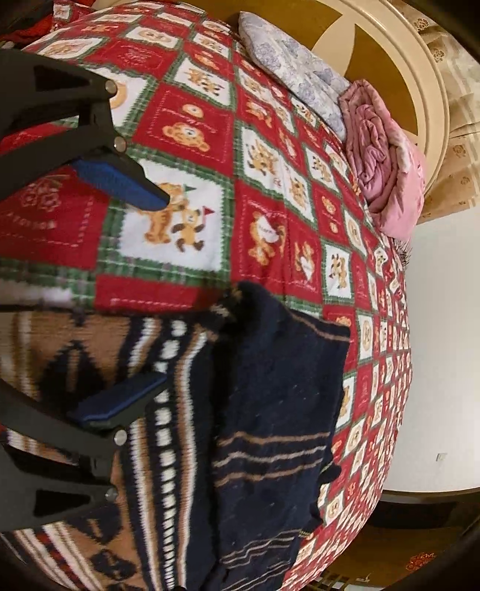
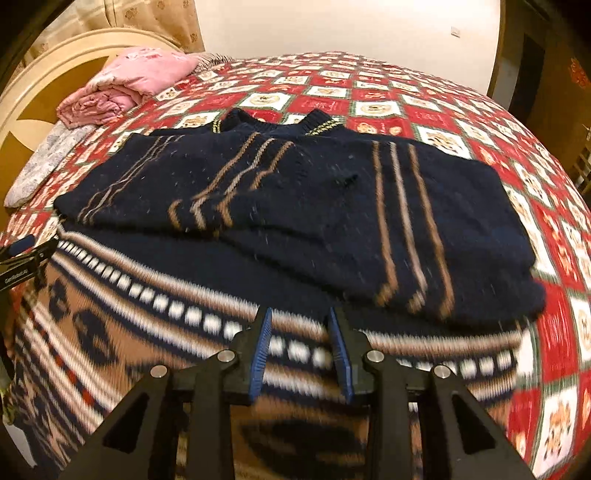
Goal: Fold small clothes
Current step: 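Open the right gripper and withdraw both tools from the sweater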
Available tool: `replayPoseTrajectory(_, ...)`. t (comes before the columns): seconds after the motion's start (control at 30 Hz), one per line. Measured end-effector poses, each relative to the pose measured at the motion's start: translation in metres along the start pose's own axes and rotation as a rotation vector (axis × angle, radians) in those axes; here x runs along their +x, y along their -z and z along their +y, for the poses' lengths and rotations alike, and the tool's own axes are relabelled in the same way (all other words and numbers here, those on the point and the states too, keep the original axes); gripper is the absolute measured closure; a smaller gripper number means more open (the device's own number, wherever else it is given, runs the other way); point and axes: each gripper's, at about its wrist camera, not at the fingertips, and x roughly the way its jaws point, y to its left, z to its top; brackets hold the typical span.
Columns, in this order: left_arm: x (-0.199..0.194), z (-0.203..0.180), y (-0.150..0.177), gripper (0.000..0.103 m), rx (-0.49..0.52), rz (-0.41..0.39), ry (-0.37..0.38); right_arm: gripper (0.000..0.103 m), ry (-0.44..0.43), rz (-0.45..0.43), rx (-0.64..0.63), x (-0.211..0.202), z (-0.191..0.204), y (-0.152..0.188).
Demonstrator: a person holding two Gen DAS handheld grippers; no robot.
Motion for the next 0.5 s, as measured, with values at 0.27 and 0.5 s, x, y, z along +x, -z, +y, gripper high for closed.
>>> replayPoseTrajectory(0.27,-0.016,-0.002,0.02,0.011,-0.017,-0.005,0.02,0.068,0.008,-0.025,0.013,-0.016,-0.004,0.025)
replayPoseTrajectory(0.5,-0.019,-0.004,0.025,0.011,-0.016,-0.005,0.016,0.062,0.103,-0.031,-0.054,-0.013,0.01,0.026)
